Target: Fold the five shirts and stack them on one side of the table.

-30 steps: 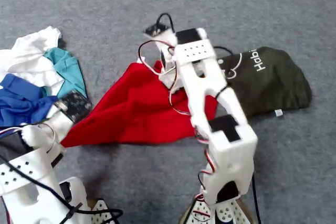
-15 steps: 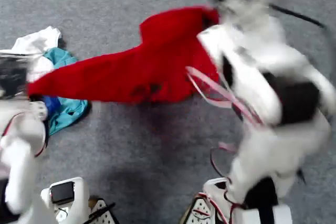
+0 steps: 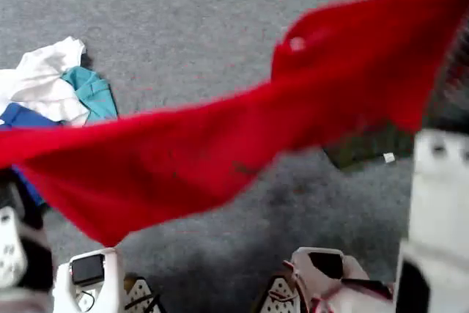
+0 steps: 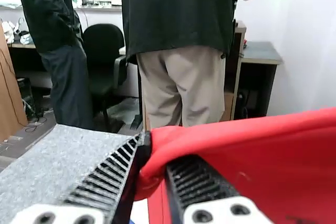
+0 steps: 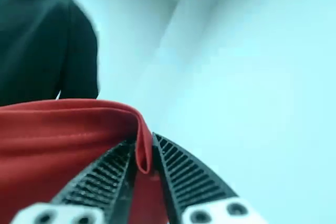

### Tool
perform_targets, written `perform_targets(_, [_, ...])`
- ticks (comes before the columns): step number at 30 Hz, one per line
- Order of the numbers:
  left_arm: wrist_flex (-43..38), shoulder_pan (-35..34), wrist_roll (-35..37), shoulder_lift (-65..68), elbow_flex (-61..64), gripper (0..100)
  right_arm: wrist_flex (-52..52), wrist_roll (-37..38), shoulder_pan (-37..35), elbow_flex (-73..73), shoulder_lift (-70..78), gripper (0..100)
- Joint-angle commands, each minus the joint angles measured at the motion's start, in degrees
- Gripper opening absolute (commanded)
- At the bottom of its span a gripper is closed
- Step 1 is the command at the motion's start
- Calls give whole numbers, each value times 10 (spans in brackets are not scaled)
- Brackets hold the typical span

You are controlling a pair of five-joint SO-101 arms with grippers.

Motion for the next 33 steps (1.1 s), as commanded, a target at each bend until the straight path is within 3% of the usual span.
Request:
perform_targets(1, [27,4,8,2,-33,18,-15,37,9,-16,-15,2])
perform_targets(8, [28,2,-58,-36,89,18,-29,84,9,-13,-53,2])
perform_targets(21, [27,6,-61,-193,297,18,-29,92,6,-5,-58,2])
perform_targets(27, [17,6,-60,-193,299,18,-26,91,5,65,-60,2])
perform_targets(33, [-80,6,-58,-192,351,18,-67,91,4,252,-58,2])
